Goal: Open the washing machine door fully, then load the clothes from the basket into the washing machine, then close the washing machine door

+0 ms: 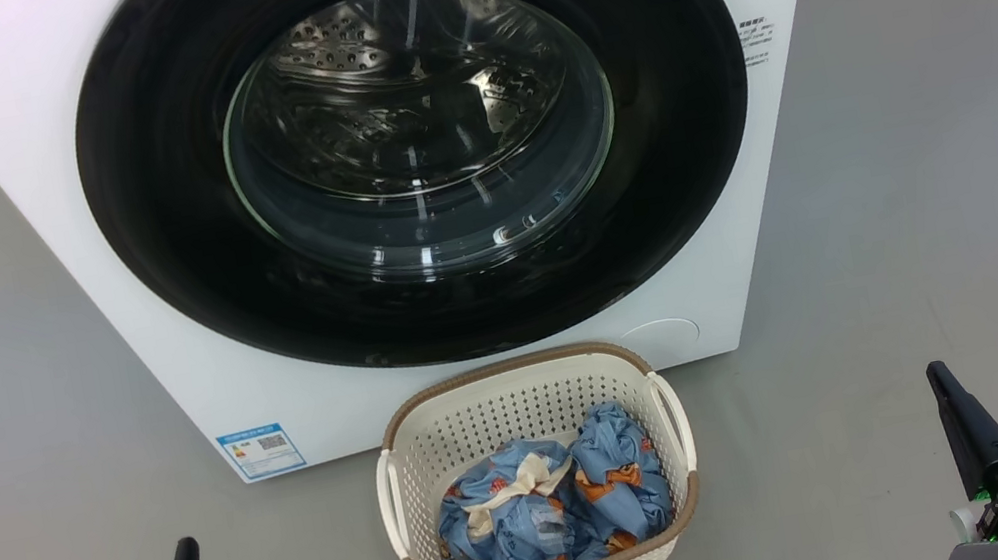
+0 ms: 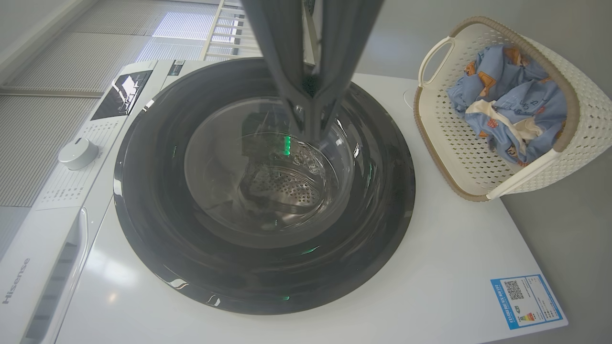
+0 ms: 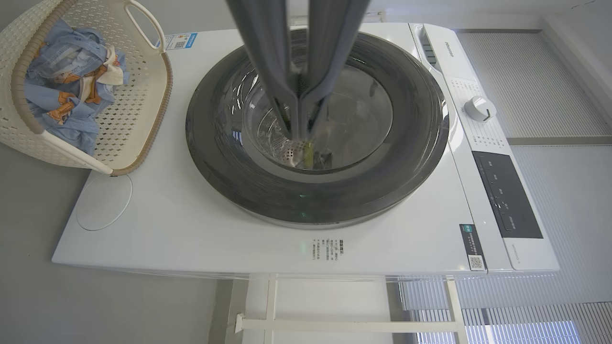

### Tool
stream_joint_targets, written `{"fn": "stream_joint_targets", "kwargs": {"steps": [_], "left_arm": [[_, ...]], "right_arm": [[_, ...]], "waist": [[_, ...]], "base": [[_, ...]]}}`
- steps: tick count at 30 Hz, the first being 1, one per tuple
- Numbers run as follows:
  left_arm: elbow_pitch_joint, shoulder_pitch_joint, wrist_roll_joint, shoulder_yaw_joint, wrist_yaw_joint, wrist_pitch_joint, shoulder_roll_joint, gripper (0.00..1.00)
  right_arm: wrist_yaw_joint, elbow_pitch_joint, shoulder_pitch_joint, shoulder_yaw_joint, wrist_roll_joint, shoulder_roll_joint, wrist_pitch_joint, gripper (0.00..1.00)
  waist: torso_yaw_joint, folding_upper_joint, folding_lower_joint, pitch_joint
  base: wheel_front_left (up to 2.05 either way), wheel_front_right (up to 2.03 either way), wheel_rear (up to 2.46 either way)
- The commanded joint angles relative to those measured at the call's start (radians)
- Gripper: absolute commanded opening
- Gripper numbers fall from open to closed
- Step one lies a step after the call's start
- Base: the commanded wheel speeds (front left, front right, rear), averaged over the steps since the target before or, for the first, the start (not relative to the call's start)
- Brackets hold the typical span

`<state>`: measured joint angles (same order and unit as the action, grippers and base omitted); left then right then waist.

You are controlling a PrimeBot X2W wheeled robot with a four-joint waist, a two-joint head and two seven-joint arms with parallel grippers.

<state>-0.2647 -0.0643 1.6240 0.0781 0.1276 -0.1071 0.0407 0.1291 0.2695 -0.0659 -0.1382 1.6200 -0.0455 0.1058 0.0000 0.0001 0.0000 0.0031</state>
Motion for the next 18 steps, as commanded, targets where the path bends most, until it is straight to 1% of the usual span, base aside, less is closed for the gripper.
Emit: {"fn": "stream_joint_targets", "kwargs": {"steps": [1,10,11,15,18], "left_arm": [[0.02,-0.044,-0.016,0.036,0.003,-0.007,0.01,0.0],[0.02,-0.044,-0.016,0.036,0.003,-0.007,0.01,0.0],[-0.003,0.001,0.001,-0.001,0.0,0.0,0.0,1.0],[-0.046,0.032,0.001,-0.006,0.0,0.0,-0.014,1.0],[-0.039,0.032,-0.002,-0.006,0.0,0.008,-0.014,1.0]], "right_arm": [[0.002,-0.025,-0.042,0.023,-0.012,-0.005,0.008,0.0],[0.002,-0.025,-0.042,0.023,-0.012,-0.005,0.008,0.0],[0.0,0.004,0.001,0.0,0.0,0.001,0.0,1.0],[0.0,0.051,0.03,0.0,0.001,0.014,-0.002,1.0],[0.0,0.048,0.028,0.008,-0.001,0.013,-0.009,1.0]], "waist": [[0.0,-0.0001,0.0,0.0],[0.0,-0.0001,0.0,0.0],[0.0,-0.0001,0.0,0.0],[0.0,-0.0001,0.0,0.0],[0.001,-0.0001,0.0003,0.002]], "base": [[0.0,0.0,0.0],[0.0,0.0,0.0],[0.0,0.0,0.0],[0.0,0.0,0.0],[0.0,0.0,0.0]]}}
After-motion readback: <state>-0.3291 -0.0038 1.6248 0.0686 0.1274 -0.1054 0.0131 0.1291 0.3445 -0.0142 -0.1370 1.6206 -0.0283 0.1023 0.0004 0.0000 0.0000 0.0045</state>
